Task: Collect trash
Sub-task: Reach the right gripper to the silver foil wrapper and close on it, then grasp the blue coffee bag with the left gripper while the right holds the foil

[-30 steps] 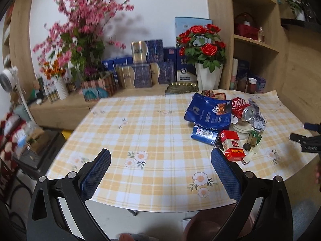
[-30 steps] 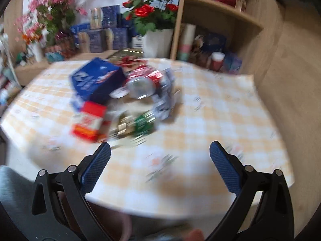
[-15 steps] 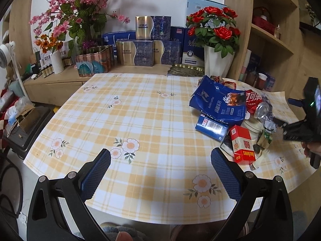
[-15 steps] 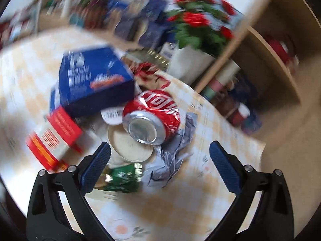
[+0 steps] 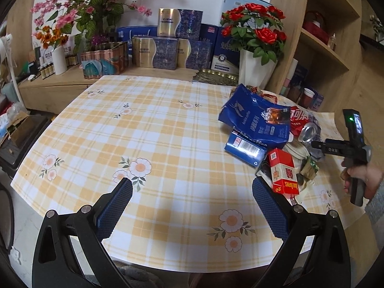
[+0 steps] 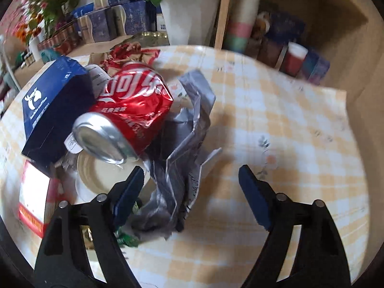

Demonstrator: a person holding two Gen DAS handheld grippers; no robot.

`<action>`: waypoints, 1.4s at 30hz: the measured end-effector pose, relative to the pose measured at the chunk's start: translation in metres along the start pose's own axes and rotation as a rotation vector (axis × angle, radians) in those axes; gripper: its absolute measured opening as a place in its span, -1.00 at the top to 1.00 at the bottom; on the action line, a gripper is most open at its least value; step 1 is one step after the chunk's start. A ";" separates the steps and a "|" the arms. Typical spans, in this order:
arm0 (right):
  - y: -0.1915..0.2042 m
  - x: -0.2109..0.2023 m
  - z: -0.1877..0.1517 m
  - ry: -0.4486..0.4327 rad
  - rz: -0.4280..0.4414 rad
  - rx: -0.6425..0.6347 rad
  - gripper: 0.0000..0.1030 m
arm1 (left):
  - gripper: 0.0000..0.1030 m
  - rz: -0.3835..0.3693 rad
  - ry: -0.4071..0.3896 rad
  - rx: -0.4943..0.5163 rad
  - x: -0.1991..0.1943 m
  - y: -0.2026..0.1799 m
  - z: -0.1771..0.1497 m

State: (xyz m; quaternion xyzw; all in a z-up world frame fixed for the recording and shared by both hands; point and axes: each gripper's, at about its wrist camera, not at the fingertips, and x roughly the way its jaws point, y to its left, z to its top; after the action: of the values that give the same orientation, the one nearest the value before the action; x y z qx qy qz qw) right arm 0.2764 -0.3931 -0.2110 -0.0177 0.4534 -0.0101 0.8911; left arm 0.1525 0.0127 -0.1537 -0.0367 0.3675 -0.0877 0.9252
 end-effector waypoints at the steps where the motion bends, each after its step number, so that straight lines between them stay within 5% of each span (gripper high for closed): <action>1: -0.001 0.006 0.000 0.013 0.022 0.022 -0.39 | -0.90 -0.002 0.001 0.003 0.000 -0.001 0.000; 3: 0.001 0.010 0.000 0.030 0.052 0.041 0.25 | -0.90 -0.006 0.002 0.010 0.001 -0.004 -0.001; 6: 0.004 0.004 0.000 0.021 0.018 0.026 0.45 | -0.90 -0.005 0.002 0.017 0.001 -0.005 -0.001; 11: 0.017 -0.011 -0.007 0.007 -0.189 -0.138 0.48 | -0.90 -0.014 0.003 -0.006 0.002 -0.004 0.000; 23: -0.012 -0.018 -0.017 0.017 -0.343 -0.156 0.49 | -0.90 -0.040 -0.006 -0.003 0.000 -0.009 0.002; 29: -0.025 -0.040 -0.018 -0.090 -0.279 -0.036 0.49 | -0.89 -0.117 0.034 -0.077 0.012 -0.003 0.011; 35: -0.016 -0.063 -0.025 -0.165 -0.168 0.027 0.49 | -0.66 -0.261 0.085 -0.234 0.048 0.003 0.039; 42: -0.007 -0.068 -0.039 -0.164 -0.102 0.069 0.49 | -0.29 -0.494 0.217 -0.576 0.141 0.017 0.067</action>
State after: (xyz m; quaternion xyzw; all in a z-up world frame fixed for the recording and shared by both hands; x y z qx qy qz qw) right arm 0.2047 -0.3989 -0.1782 -0.0111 0.3768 -0.0696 0.9236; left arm 0.3011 0.0025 -0.2022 -0.3727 0.4526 -0.2042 0.7839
